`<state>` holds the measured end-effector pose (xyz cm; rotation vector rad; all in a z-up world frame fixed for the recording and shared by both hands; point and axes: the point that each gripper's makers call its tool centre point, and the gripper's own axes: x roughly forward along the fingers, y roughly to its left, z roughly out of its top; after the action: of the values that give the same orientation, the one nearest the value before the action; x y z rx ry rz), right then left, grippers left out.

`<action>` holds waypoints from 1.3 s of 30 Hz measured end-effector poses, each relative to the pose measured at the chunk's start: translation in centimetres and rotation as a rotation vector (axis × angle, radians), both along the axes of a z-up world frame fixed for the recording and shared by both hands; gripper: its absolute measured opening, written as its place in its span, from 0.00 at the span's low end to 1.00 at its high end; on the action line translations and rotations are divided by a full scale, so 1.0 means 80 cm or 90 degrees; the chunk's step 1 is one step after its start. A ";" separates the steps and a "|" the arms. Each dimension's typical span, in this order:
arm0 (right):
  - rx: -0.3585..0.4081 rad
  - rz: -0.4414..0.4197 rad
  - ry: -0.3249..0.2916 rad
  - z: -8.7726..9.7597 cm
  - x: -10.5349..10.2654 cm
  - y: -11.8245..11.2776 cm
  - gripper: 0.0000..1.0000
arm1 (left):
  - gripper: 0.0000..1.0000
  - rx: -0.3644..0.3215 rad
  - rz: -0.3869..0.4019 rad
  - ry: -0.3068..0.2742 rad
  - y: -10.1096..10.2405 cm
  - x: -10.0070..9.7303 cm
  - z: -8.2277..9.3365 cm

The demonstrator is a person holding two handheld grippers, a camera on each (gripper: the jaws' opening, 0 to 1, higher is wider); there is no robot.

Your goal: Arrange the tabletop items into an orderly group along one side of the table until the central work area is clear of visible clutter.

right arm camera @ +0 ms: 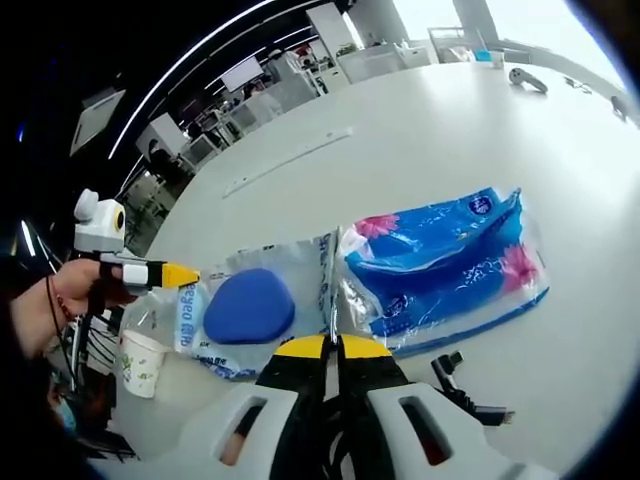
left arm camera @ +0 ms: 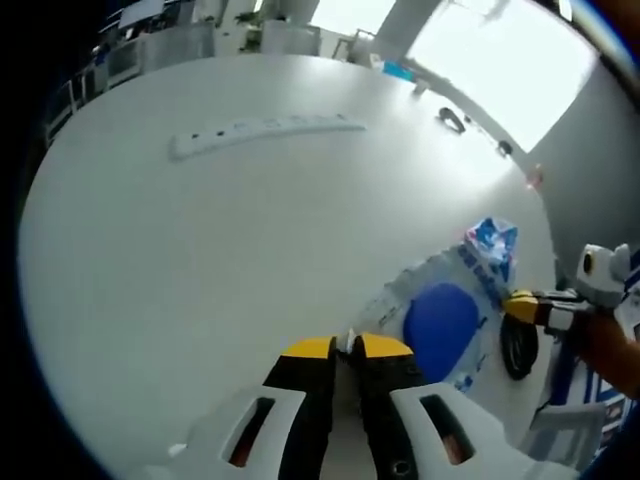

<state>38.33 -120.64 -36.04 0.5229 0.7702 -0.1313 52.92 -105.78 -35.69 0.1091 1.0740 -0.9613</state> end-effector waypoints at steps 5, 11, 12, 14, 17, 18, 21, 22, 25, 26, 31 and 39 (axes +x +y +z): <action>-0.001 -0.001 -0.001 0.000 0.000 -0.001 0.02 | 0.05 -0.001 0.001 -0.001 0.001 0.001 0.000; 0.004 -0.003 -0.004 0.001 0.000 0.000 0.05 | 0.09 -0.004 -0.002 -0.002 -0.001 0.001 0.001; 0.005 -0.003 -0.005 0.001 0.001 0.000 0.05 | 0.09 -0.004 -0.003 -0.004 -0.002 0.001 0.001; 0.006 -0.003 -0.005 0.001 0.001 0.000 0.07 | 0.10 -0.004 -0.003 -0.006 -0.002 0.003 0.002; 0.007 -0.001 -0.005 0.002 0.001 0.001 0.08 | 0.10 -0.006 -0.003 -0.007 -0.002 0.003 0.002; 0.008 -0.002 -0.006 0.002 0.001 0.001 0.09 | 0.10 -0.006 -0.002 -0.007 -0.001 0.003 0.002; 0.007 -0.001 -0.005 0.002 0.001 0.002 0.10 | 0.11 -0.009 -0.003 -0.007 -0.001 0.002 0.004; 0.007 -0.002 -0.005 0.003 0.001 0.001 0.11 | 0.12 -0.008 -0.004 -0.007 -0.001 0.002 0.004; 0.005 -0.001 -0.003 0.001 0.000 0.001 0.12 | 0.13 -0.012 -0.005 -0.010 -0.002 0.003 0.005; 0.006 -0.003 -0.005 0.003 0.000 0.001 0.12 | 0.13 -0.011 -0.006 -0.010 -0.002 0.002 0.005; 0.006 -0.004 -0.005 0.003 -0.001 0.001 0.13 | 0.15 -0.011 -0.005 -0.014 -0.002 0.003 0.007; 0.003 -0.006 -0.004 0.007 -0.004 0.003 0.14 | 0.15 -0.014 -0.004 -0.017 -0.001 0.004 0.011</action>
<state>38.02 -120.40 -35.49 0.5308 0.7615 -0.1365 53.27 -105.89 -34.83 0.1067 1.0393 -0.9743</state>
